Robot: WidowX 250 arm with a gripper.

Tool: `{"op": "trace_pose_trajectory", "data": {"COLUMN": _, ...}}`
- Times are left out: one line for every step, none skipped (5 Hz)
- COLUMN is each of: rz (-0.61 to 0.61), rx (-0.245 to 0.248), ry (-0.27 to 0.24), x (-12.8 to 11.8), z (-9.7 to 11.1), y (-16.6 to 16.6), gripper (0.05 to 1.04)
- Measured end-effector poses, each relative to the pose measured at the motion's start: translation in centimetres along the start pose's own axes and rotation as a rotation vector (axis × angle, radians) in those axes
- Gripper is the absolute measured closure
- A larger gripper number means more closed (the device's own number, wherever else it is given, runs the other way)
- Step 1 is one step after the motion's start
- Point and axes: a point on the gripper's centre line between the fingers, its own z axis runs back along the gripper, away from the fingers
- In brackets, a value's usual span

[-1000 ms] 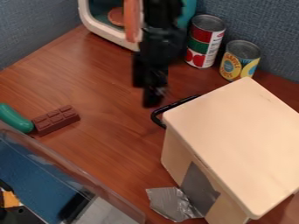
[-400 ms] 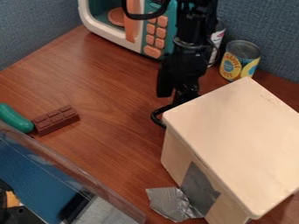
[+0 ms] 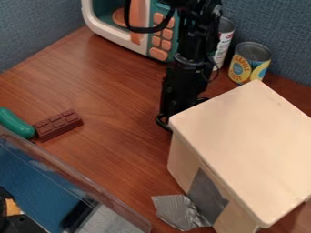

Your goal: Open the drawer

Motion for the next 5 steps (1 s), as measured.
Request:
{"op": "trace_pose_trajectory", "data": {"rz": 0.051, "rx": 0.005, "ry": -0.001, "x": -1.0, "z": 0.2, "y": 1.7, "gripper": 0.878}}
{"op": "trace_pose_trajectory", "data": {"rz": 0.089, "rx": 0.015, "ry": -0.017, "x": -1.8, "z": 1.8, "y": 4.7, "gripper": 0.914}}
{"op": "trace_pose_trajectory", "data": {"rz": 0.134, "rx": -0.002, "ry": -0.004, "x": -3.3, "z": 1.9, "y": 8.2, "gripper": 0.930}}
{"op": "trace_pose_trajectory", "data": {"rz": 0.168, "rx": 0.002, "ry": 0.011, "x": -4.4, "z": 2.0, "y": 10.2, "gripper": 0.886}}
{"op": "trace_pose_trajectory", "data": {"rz": 0.104, "rx": -0.034, "ry": 0.087, "x": -4.8, "z": 2.4, "y": 10.7, "gripper": 0.643}}
